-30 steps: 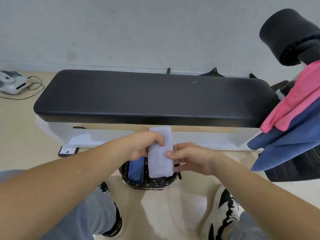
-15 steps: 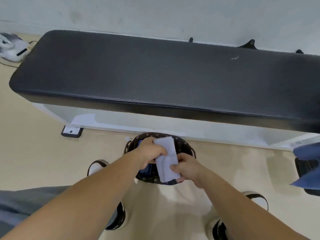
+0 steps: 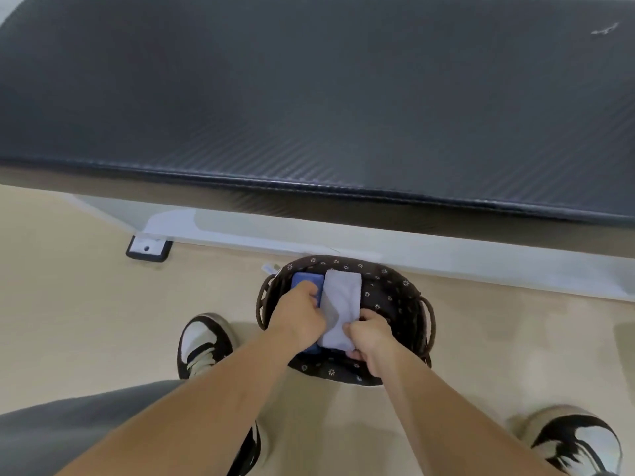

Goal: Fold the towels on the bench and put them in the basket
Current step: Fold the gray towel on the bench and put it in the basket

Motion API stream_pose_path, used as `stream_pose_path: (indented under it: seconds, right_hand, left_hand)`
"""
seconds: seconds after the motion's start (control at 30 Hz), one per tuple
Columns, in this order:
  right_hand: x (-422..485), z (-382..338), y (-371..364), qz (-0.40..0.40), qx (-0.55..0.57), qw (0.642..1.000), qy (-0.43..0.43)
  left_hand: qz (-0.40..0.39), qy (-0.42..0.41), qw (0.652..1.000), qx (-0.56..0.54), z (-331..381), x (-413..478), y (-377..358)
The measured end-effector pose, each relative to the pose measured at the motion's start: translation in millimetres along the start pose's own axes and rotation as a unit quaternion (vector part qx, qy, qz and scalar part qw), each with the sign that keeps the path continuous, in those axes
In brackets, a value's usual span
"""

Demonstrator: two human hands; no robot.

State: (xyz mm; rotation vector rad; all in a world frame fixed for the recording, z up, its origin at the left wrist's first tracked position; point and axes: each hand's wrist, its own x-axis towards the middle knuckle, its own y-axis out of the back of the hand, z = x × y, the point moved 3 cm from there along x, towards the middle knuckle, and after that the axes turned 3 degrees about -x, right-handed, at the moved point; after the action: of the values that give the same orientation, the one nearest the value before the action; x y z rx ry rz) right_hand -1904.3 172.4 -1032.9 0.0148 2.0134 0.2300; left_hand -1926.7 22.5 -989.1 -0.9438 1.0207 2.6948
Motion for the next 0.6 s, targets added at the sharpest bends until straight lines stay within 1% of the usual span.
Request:
stream_pose_path:
  seconds: [0.13, 0.23, 0.27, 0.33, 0.4, 0.47, 0.53, 0.57, 0.6]
  right_hand:
    - [2, -3, -2, 0.009, -0.029, 1.000, -0.003]
    - [0, -5, 5, 0.036, -0.045, 0.998, 0.038]
    - [0, -3, 8, 0.036, -0.043, 0.998, 0.039]
    - [1, 1, 9, 0.009, -0.029, 0.999, 0.017]
    - [3, 3, 7, -0.019, -0.019, 1.000, 0.011]
    - [7, 3, 7, -0.004, -0.025, 0.999, 0.023]
    - [8, 2, 4, 0.007, -0.055, 0.998, 0.038]
    - [9, 2, 3, 0.010, -0.092, 0.995, 0.047]
    - [8, 0, 3, 0.015, -0.152, 0.987, 0.056]
  left_hand:
    - [-0.041, -0.056, 0.994, 0.089, -4, -2, -8]
    - [-0.079, -0.095, 0.978, 0.171, -2, 3, -19]
    - [-0.094, -0.099, 0.971, 0.194, 1, 3, -21]
    - [-0.113, -0.101, 0.964, 0.219, 1, 5, -26]
    - [-0.110, -0.092, 0.964, 0.223, 0, 7, -26]
    - [-0.095, -0.106, 0.961, 0.238, 0, 7, -25]
    - [-0.096, -0.144, 0.943, 0.284, 0, 4, -26]
    - [-0.100, -0.168, 0.930, 0.310, 1, 2, -28]
    - [-0.104, -0.189, 0.916, 0.338, 2, 0, -31]
